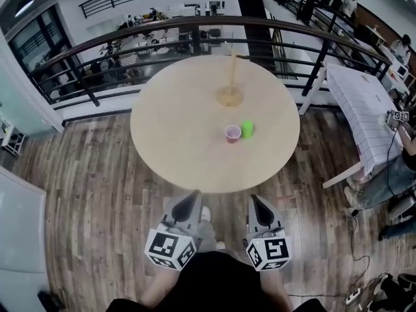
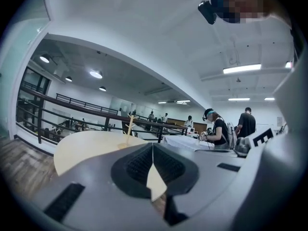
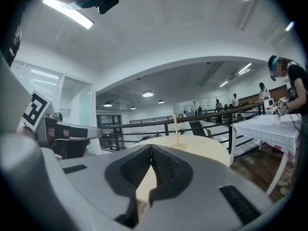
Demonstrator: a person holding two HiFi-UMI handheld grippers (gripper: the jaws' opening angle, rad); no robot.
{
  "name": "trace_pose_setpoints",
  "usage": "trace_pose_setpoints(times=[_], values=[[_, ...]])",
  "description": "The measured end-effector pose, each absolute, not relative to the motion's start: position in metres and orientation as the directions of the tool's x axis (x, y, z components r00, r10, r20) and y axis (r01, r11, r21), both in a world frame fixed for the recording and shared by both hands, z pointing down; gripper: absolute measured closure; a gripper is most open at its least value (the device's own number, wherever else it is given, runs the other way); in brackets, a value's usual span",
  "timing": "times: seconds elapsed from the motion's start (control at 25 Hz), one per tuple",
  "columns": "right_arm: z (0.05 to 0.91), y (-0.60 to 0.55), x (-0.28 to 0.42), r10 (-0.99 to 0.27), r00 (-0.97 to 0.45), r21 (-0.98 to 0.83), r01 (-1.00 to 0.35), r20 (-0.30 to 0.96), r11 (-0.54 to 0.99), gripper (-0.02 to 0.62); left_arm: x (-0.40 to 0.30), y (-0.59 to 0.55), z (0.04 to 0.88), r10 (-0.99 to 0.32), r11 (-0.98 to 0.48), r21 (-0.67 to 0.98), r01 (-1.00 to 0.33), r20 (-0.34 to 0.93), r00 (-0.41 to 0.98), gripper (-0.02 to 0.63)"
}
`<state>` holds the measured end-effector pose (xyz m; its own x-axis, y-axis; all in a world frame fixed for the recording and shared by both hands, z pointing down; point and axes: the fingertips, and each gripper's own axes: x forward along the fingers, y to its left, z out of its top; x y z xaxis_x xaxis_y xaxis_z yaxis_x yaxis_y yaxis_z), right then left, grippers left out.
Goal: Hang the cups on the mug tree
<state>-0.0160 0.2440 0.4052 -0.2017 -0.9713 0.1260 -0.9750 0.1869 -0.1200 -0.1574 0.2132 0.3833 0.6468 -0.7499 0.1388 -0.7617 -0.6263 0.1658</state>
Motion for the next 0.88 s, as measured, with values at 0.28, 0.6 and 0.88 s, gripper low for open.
trace_pose_setpoints(times=[0.28, 0.6, 0.88], values=[[0.422, 0.222, 0.013, -0.975, -0.153, -0.128, -0.983, 0.163, 0.133, 0.586, -0.134, 0.181, 0.4, -0.726, -0.642, 0.187, -0.744, 0.165, 0.668, 0.592], [0.437, 0.158, 0.054, -0.981, -0.064, -0.172, -0.985, 0.181, 0.033, 0.584, -0.106, 0.113, 0.412, -0.693, -0.673, 0.178, -0.718, 0.19, 0.696, 0.592], [0.44, 0.069, 0.058, -0.974, -0.097, -0.175, -0.983, 0.205, 0.061, 0.584, -0.102, 0.03, 0.423, -0.699, -0.645, 0.197, -0.739, 0.239, 0.674, 0.592]])
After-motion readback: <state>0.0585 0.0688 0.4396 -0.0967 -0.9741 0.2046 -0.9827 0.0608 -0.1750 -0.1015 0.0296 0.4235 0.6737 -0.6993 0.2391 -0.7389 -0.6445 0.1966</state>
